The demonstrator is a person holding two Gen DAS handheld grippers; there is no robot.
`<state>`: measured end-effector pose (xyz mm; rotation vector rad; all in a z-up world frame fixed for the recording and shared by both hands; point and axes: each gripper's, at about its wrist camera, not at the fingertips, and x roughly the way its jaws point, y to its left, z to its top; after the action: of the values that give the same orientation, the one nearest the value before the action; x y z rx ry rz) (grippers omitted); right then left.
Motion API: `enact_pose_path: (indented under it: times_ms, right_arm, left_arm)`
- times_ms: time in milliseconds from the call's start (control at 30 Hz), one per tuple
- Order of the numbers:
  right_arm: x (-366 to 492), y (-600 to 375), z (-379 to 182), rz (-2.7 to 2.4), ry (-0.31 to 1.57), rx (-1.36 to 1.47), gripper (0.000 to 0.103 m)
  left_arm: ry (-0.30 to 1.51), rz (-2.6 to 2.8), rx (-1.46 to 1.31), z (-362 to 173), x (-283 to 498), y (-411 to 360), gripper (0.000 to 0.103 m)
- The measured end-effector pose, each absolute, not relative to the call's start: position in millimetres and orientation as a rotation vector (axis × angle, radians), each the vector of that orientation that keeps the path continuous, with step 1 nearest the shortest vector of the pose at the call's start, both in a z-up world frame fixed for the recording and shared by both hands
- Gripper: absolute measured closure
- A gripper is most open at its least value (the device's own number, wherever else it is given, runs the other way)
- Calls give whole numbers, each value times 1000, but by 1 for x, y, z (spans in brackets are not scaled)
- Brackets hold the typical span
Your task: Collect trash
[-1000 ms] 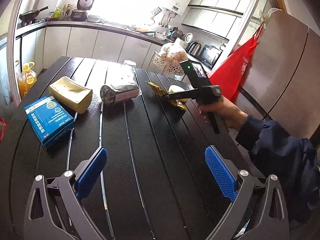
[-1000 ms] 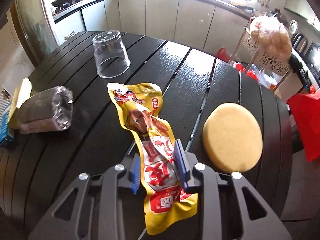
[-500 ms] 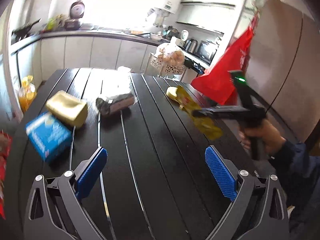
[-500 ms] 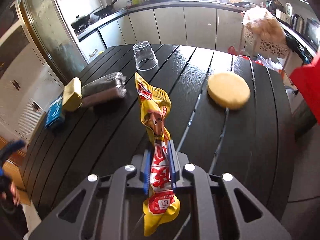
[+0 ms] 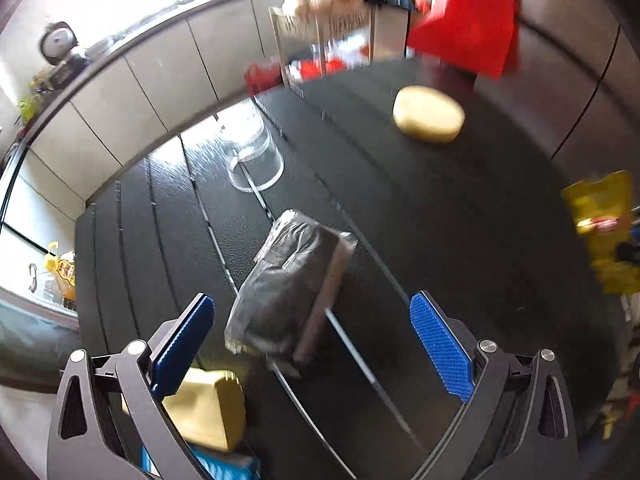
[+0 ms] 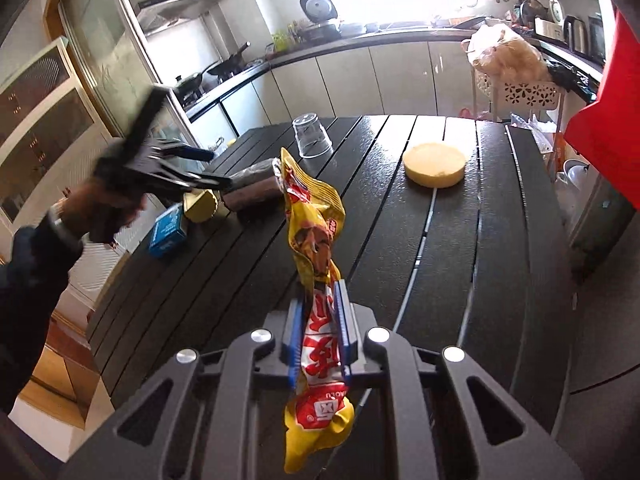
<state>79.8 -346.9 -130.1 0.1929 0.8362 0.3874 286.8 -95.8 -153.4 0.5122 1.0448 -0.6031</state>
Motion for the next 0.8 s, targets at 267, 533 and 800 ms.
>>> enact_pose_path:
  times_ms: [267,533,800]
  right_arm:
    - [67,-363,-126,382,819,209,91]
    - [40,-375,-128,358,809,250,97]
    - [17,-389,-127,323,787,302,98]
  left_arm:
    - [1090,-576,528,-189,313,-101,43]
    - [1039,-599,375,-184,298,-83,48]
    - [922,-724,208,-157,233,-80,48]
